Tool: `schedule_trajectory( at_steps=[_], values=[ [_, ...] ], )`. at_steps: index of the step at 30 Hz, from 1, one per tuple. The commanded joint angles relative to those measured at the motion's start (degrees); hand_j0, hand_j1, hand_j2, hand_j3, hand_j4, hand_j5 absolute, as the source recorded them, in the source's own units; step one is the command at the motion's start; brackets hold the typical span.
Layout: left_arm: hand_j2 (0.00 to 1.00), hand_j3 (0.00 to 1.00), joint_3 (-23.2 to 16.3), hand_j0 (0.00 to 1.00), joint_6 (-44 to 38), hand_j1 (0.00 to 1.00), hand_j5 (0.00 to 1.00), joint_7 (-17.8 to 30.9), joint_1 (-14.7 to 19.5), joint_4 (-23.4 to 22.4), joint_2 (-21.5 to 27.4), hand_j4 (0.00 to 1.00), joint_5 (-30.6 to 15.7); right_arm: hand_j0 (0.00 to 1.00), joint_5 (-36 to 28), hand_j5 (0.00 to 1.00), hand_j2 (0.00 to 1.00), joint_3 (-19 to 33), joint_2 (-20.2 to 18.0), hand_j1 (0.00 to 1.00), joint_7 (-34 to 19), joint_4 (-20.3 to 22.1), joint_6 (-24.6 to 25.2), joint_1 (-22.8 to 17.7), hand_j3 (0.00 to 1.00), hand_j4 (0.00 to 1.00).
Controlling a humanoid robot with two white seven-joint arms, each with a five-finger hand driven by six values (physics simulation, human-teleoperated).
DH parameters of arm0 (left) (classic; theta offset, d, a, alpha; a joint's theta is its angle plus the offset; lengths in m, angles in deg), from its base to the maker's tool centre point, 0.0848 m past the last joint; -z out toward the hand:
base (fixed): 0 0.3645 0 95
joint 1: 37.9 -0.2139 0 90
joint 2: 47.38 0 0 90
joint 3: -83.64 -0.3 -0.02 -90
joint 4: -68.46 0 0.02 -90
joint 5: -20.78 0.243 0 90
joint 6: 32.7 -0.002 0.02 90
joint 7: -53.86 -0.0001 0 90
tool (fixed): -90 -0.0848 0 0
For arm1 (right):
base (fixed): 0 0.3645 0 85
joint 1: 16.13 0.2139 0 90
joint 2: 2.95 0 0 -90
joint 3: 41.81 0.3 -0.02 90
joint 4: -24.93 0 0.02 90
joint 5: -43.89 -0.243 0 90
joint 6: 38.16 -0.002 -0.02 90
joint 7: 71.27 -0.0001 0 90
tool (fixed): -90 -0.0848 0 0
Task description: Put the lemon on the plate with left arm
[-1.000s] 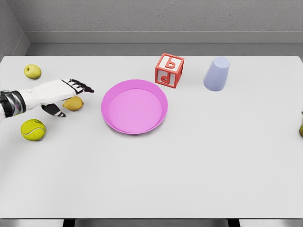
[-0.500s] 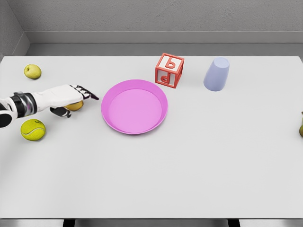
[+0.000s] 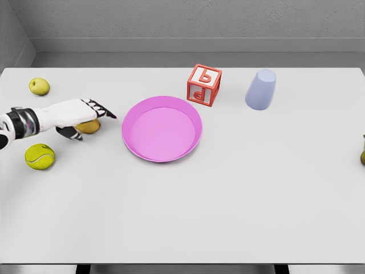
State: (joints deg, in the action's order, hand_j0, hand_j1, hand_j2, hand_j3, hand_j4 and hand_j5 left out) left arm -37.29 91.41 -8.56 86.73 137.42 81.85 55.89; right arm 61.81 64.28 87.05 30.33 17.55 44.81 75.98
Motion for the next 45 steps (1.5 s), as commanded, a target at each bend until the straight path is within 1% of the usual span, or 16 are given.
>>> schedule_trajectory(
  at_steps=[1, 3, 5, 8, 16, 19, 20, 22, 27, 33, 35, 38, 45],
  values=[
    [0.95, 0.95, -0.01, 0.95, -0.10, 0.95, 0.95, 0.02, 0.00, 0.04, 0.41, 0.95, -0.57, 1.00, 0.01, 1.00, 1.00, 0.00, 0.00, 1.00, 0.00, 0.00, 0.00, 0.00, 1.00, 1.00],
    [0.93, 0.93, -0.18, 0.93, -0.10, 0.93, 0.93, 0.02, 0.09, -0.05, 0.41, 0.93, -0.48, 1.00, 0.00, 1.00, 1.00, 0.00, 0.00, 1.00, 0.00, 0.00, 0.00, 0.00, 1.00, 1.00],
    [0.89, 0.89, -1.41, 0.89, -0.10, 0.89, 0.89, 0.11, 0.18, -0.05, 0.41, 0.89, -0.48, 1.00, -0.08, 1.00, 1.00, 0.00, 0.00, 1.00, 0.00, 0.00, 0.00, 0.00, 1.00, 1.00],
    [0.84, 0.84, -1.41, 0.84, -0.10, 0.84, 0.84, 0.46, 0.26, -0.22, 0.41, 0.84, -0.31, 1.00, -0.08, 1.00, 1.00, 0.00, 0.00, 1.00, 0.00, 0.00, 0.00, 0.00, 1.00, 1.00],
    [0.81, 0.81, -1.15, 0.81, -0.19, 0.81, 0.81, 0.46, 0.35, -1.02, 0.41, 0.81, -0.04, 1.00, 0.00, 1.00, 1.00, 0.00, 0.00, 1.00, 0.00, 0.00, 0.00, 0.00, 1.00, 1.00],
    [0.76, 0.76, -1.06, 0.76, -0.19, 0.76, 0.76, 0.46, 0.35, -1.02, 0.58, 0.76, -0.13, 1.00, 0.00, 1.00, 1.00, 0.00, 0.00, 1.00, 0.00, 0.00, 0.00, 0.00, 1.00, 1.00],
    [0.76, 0.76, -1.06, 0.76, -0.19, 0.76, 0.76, 0.46, 0.44, -1.02, 1.46, 0.76, -0.22, 1.00, 0.01, 1.00, 1.00, 0.00, 0.00, 1.00, 0.00, 0.00, 0.00, 0.00, 1.00, 1.00],
    [0.75, 0.75, -0.97, 0.75, -0.19, 0.75, 0.75, 0.54, 0.44, -1.02, 1.55, 0.75, -0.31, 1.00, 0.01, 1.00, 1.00, 0.00, 0.00, 1.00, 0.00, 0.00, 0.00, 0.00, 1.00, 1.00],
    [0.66, 0.66, -1.24, 0.66, -0.10, 0.66, 0.66, 1.51, 0.44, -0.93, 1.55, 0.66, -0.48, 1.00, -0.08, 1.00, 1.00, 0.00, 0.00, 1.00, 0.00, 0.00, 0.00, 0.00, 1.00, 1.00],
    [0.58, 0.58, -1.24, 0.58, -0.01, 0.58, 0.58, 1.60, 0.35, -0.66, 1.64, 0.58, -0.57, 1.00, 0.00, 1.00, 1.00, 0.00, 0.00, 1.00, 0.00, 0.00, 0.00, 0.00, 1.00, 1.00],
    [0.58, 0.58, -1.24, 0.58, -0.01, 0.58, 0.58, 1.60, 0.35, -0.49, 1.64, 0.58, -0.66, 1.00, -0.08, 1.00, 1.00, 0.00, 0.00, 1.00, 0.00, 0.00, 0.00, 0.00, 1.00, 1.00],
    [0.52, 0.52, -1.32, 0.52, -0.01, 0.52, 0.52, 1.60, 0.35, -0.49, 1.55, 0.52, -0.57, 1.00, 0.00, 1.00, 1.00, 0.00, 0.00, 1.00, 0.00, 0.00, 0.00, 0.00, 1.00, 1.00],
    [0.52, 0.52, -0.45, 0.52, 0.88, 0.52, 0.52, 1.60, 0.44, -0.22, 1.55, 0.52, -0.74, 1.00, -0.08, 1.00, 1.00, 0.00, 0.00, 1.00, 0.00, 0.00, 0.00, 0.00, 1.00, 1.00]
  ],
)
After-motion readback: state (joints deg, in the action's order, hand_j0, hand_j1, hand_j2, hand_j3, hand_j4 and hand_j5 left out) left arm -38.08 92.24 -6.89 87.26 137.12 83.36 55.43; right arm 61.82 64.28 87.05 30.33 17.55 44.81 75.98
